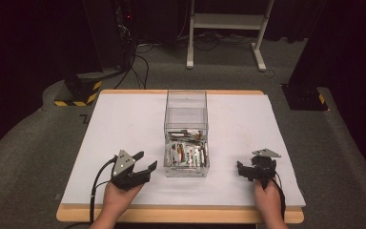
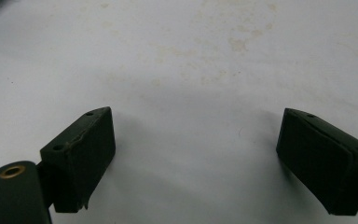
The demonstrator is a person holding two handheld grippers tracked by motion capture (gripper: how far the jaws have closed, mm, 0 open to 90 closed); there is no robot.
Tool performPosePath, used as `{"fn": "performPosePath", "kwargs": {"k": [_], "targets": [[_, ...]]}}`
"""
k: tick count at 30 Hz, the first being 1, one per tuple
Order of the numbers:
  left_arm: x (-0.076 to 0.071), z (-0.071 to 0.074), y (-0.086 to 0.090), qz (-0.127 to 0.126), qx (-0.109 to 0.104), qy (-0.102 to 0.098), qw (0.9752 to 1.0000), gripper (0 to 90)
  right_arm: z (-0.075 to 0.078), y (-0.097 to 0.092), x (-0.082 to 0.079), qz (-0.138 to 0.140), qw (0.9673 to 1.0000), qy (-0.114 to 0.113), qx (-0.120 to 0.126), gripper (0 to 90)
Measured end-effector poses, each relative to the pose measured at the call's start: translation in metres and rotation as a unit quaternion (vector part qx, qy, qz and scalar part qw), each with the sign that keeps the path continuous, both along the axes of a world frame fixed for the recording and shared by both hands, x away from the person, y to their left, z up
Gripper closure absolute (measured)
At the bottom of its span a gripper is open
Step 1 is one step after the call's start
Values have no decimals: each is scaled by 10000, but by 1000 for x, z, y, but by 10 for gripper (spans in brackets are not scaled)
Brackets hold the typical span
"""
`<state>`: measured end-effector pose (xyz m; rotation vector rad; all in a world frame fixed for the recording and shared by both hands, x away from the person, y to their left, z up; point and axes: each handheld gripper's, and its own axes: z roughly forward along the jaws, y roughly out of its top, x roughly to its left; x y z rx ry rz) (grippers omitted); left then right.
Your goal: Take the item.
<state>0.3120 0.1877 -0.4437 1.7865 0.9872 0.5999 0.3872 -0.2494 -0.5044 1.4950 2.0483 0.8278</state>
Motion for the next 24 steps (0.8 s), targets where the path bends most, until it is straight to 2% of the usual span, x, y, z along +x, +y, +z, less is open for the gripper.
{"fn": "performPosePath", "kwargs": {"k": [15,24], "targets": [[-2,10,-13,-105,-44,-122,9999,386,0,0,0,0,10000,-2,-1,113],[0,12,-23,-199,-26,-123,9997,393,0,0,0,4,10000,-11,6,113]]}}
